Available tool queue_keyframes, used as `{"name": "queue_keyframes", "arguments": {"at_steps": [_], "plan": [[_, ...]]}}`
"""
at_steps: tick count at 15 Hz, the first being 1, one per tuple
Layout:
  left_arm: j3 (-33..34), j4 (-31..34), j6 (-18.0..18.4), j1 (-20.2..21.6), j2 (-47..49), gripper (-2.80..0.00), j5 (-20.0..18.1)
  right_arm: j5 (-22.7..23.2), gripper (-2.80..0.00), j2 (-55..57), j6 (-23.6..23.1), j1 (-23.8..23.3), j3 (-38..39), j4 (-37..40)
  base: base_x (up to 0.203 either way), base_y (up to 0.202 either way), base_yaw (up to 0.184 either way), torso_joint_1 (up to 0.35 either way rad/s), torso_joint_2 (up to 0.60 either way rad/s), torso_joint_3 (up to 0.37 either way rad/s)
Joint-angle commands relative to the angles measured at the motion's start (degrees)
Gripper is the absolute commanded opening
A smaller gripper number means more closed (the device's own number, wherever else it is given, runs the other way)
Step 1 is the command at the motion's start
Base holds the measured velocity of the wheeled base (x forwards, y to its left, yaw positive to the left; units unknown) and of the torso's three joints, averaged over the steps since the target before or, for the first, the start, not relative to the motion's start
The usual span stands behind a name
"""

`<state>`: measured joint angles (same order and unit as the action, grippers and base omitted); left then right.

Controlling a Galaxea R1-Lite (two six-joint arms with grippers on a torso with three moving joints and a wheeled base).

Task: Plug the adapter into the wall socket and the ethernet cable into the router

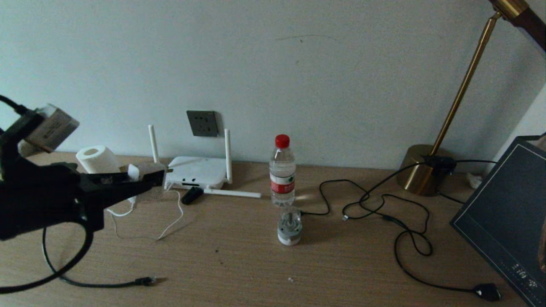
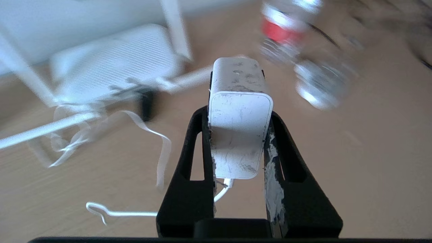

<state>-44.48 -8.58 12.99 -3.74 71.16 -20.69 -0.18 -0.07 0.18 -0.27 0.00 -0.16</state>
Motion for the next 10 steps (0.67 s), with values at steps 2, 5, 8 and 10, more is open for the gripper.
{"name": "queue_keyframes", "arguments": {"at_steps": [2,5,8,10], "plan": [[6.73,-24.39,-2.60,0.10,8.04,-2.80,7.90,0.00,-2.80,0.07,-0.01,0.00,0.00,-0.02,0.000,0.000,0.000,0.000,0.00,0.000],[6.16,-43.14,-5.87,0.13,22.94,-2.80,16.09,0.00,-2.80,0.07,-0.01,0.00,0.00,-0.02,0.000,0.000,0.000,0.000,0.00,0.000],[0.89,-58.11,-7.02,0.18,38.79,-2.80,18.91,0.00,-2.80,0.07,-0.01,0.00,0.00,-0.02,0.000,0.000,0.000,0.000,0.00,0.000],[-6.53,-64.02,-7.56,0.16,46.70,-2.80,19.68,0.00,-2.80,0.07,-0.01,0.00,0.00,-0.02,0.000,0.000,0.000,0.000,0.00,0.000]]}}
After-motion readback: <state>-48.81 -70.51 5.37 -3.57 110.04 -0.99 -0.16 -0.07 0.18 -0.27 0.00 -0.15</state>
